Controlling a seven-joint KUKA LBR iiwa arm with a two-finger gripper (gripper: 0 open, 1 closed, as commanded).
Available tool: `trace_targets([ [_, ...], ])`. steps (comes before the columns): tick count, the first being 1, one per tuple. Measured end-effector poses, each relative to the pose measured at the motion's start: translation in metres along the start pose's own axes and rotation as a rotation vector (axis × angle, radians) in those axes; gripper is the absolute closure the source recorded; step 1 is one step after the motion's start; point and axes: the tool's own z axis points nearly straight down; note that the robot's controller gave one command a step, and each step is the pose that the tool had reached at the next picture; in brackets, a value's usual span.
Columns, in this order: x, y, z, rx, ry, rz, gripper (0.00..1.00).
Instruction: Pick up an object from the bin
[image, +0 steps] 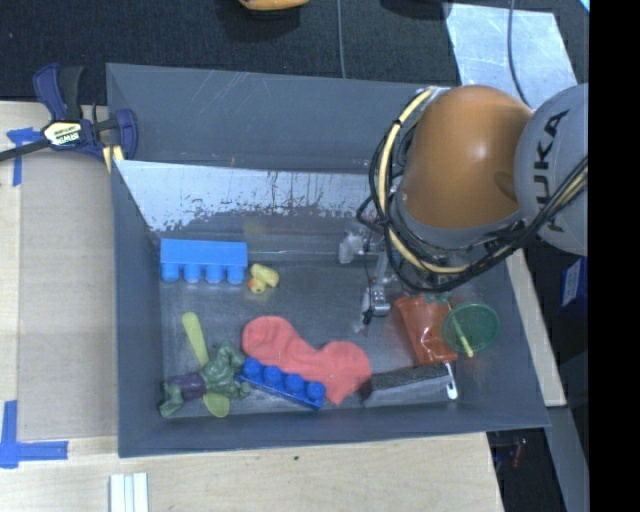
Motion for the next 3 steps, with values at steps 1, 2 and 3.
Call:
trace_targets([
  [1,-0.002,0.0,-0.005,0.0,-0.009,0.001,0.0],
  [2,0.037,0.027,0.06,0.0,-0.013,-0.064,0.0],
  [3,0.041,0.036,0.108,0.0,-0.024,0.044,0.0],
])
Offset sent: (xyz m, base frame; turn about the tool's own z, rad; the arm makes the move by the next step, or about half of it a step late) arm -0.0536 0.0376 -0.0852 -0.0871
